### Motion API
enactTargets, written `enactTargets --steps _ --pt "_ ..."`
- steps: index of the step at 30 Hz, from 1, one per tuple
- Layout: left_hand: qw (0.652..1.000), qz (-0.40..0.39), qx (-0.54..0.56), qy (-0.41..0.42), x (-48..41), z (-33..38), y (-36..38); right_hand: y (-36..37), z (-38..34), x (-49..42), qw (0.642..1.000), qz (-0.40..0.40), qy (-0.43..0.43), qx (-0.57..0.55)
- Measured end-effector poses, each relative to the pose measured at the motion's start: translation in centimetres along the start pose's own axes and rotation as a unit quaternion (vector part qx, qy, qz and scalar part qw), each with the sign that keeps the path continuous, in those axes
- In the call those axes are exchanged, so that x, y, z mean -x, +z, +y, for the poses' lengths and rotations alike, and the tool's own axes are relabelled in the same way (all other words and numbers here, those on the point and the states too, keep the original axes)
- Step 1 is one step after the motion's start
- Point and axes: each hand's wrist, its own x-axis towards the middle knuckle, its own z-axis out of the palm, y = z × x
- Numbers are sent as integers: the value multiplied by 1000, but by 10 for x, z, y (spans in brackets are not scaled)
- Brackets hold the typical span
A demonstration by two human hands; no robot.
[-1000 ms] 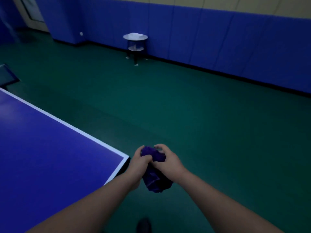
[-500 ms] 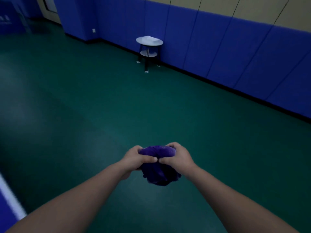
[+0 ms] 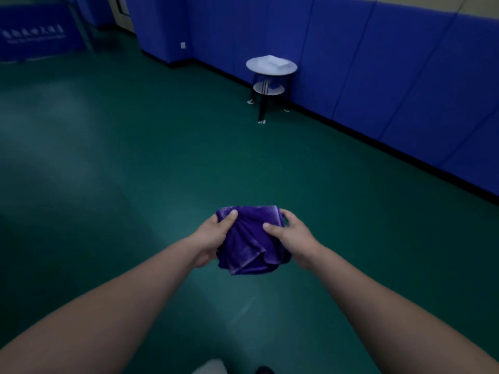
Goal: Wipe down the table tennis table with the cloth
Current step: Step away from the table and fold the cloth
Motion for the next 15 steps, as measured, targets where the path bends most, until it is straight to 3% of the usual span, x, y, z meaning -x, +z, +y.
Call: enactTargets --steps 5,10,15 --pt "997 34 68 25 -115 77 8 -25 -59 -138 995 27 -82 55" --pt "981 131 121 75 -263 139 17 -43 -108 -295 995 83 -50 17" --pt "977 183 86 72 -429 225 22 -61 -184 -460 998 53 -8 -40"
